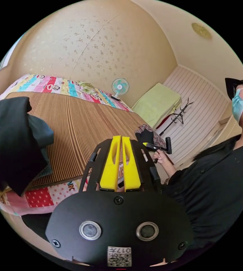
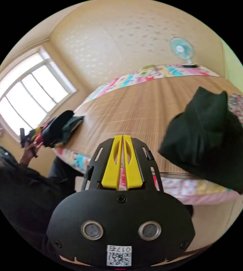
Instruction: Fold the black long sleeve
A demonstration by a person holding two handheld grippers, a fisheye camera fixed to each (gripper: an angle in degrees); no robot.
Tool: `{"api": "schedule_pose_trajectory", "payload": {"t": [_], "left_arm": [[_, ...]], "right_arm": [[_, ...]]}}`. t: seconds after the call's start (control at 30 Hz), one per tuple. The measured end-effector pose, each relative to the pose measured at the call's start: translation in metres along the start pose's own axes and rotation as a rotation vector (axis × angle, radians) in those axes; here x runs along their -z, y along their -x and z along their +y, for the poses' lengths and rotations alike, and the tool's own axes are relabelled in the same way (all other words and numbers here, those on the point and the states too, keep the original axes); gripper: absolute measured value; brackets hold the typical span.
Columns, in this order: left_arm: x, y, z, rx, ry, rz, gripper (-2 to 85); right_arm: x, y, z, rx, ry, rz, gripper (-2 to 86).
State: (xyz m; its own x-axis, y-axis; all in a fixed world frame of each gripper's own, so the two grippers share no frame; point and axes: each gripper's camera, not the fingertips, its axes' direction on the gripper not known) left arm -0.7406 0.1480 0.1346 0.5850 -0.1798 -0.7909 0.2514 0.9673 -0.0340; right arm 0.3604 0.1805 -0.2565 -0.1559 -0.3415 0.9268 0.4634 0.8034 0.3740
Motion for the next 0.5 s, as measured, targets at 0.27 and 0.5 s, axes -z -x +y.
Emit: {"api": "schedule_pose_trajectory", "payload": {"t": [0.27,0.5], "left_arm": [[0.004,0.031,0.012,0.098,0.045,0.045,-1.0],[0.02,0.064,0.044,0.114,-0.13,0.271,-1.0]], "right_arm": [[0.084,0.016,0.028,-0.002,-0.259,0.271,5.1],[0.152,0.017,0.019,0.006,-0.484,0.637,18.1]]}}
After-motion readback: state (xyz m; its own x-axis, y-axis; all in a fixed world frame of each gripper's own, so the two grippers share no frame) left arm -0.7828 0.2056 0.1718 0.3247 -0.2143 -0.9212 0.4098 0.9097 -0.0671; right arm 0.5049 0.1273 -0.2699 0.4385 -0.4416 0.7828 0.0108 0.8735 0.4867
